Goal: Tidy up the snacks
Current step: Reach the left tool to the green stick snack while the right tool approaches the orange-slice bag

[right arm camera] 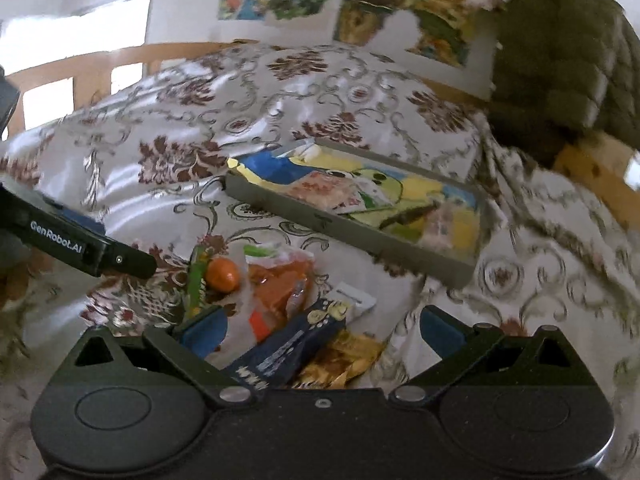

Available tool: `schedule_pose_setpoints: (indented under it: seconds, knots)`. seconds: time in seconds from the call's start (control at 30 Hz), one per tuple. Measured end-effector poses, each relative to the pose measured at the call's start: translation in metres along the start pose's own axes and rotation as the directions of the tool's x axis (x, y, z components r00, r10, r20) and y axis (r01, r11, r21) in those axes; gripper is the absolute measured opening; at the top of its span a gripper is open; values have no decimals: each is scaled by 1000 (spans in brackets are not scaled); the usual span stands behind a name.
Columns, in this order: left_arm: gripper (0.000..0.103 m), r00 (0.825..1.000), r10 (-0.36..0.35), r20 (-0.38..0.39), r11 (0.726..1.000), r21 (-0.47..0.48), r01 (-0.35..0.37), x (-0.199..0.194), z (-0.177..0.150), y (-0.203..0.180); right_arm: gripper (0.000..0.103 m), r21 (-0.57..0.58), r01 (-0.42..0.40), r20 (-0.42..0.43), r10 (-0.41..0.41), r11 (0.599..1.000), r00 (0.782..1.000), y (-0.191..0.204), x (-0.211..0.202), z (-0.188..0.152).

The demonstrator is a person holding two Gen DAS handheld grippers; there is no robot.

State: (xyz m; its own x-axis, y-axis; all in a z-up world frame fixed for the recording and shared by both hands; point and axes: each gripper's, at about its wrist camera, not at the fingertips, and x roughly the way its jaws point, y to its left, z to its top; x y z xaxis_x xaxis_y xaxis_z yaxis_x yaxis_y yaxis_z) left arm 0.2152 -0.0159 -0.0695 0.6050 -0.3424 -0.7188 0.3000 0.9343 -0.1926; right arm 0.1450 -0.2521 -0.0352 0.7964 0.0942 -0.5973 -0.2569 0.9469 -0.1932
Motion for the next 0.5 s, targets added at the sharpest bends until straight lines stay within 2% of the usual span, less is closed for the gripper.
schedule_pose_setpoints:
  seconds: [0.13, 0.2, 0.37, 0.5]
  knots:
    - [103, 1000, 8, -20, 998, 65, -6, 14, 3, -7, 102, -5, -2, -4, 2, 1000, 1000, -5, 14, 1]
    - [103, 999, -6, -37, 998, 57, 8, 18, 4, -6, 101, -21, -8, -15, 8, 1000, 1000, -5, 21, 1]
    - [103, 990, -130, -54, 991, -44, 127, 17, 4, 0, 98, -56, -19, -19, 18, 998, 1000, -4, 36, 4]
    - [103, 977, -206, -53, 977, -67, 202, 20, 2, -3, 96, -42, -33, -3, 33, 999, 999, -14, 47, 10]
